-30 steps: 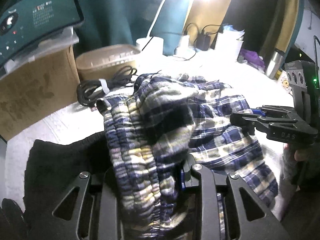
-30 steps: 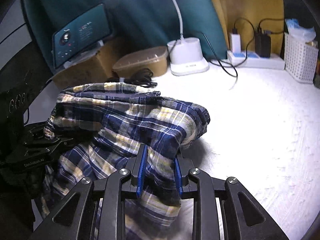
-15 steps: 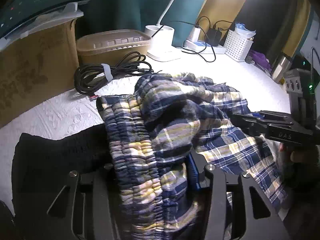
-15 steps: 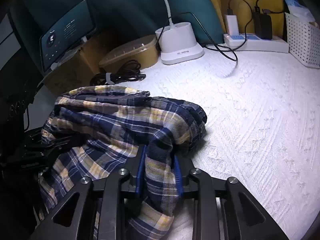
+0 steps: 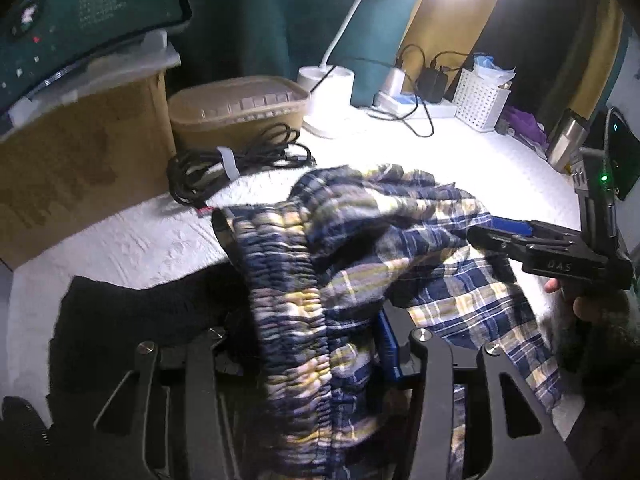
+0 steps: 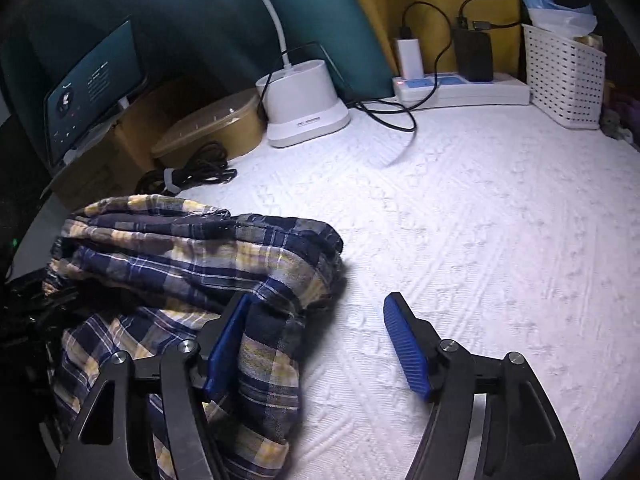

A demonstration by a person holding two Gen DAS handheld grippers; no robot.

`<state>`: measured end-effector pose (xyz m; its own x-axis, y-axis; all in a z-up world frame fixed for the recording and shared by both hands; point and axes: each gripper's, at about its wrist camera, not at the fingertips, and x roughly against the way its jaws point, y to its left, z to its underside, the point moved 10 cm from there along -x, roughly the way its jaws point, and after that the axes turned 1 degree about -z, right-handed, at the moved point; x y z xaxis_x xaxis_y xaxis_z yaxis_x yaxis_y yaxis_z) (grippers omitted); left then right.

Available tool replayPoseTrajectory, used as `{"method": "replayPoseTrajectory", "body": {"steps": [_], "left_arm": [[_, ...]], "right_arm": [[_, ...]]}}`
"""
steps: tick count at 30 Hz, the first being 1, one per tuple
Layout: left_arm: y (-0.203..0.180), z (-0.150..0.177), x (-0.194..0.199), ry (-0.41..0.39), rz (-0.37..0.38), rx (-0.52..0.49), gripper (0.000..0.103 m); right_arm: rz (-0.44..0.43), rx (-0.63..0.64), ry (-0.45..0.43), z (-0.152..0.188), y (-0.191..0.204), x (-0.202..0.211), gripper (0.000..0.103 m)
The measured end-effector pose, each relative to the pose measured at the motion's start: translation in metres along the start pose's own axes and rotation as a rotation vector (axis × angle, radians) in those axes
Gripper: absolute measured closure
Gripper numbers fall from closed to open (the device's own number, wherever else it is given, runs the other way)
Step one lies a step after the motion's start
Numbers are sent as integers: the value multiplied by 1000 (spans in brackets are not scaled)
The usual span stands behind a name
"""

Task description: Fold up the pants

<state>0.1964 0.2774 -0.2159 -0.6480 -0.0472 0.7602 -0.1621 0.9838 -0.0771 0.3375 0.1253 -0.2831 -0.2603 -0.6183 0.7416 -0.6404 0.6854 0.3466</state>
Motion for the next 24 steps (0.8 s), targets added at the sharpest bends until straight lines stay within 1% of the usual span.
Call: {"method": "replayPoseTrajectory", "body": {"steps": [3, 7, 9, 10, 12, 14, 18, 22, 24], "left_arm": [[-1, -9, 14, -41, 18, 18, 54], [2, -25, 34, -122, 45, 59, 54], [5, -32, 35, -142, 30, 61, 54], [8, -33, 33, -138, 12, 55, 54], [15, -35, 24, -101, -41, 54, 54], [20, -34, 18, -82, -66, 51, 54], [31, -28, -3, -23, -131, 6, 54], [41, -17, -21, 26, -156, -8, 54], [44, -14, -24, 32, -159, -10, 52]], "right_arm": [[11, 1, -16, -4, -2, 5, 33], [26, 5, -44, -13, -5, 13, 33], [25, 8, -47, -15, -5, 13, 33], [24, 8, -47, -15, -5, 13, 33], [20, 10, -46, -17, -3, 10, 33], [15, 9, -44, -18, -2, 7, 33], [12, 18, -35, -20, 2, -1, 33], [7, 24, -17, -17, 3, -9, 33], [6, 23, -9, -16, 2, -12, 33]]}}
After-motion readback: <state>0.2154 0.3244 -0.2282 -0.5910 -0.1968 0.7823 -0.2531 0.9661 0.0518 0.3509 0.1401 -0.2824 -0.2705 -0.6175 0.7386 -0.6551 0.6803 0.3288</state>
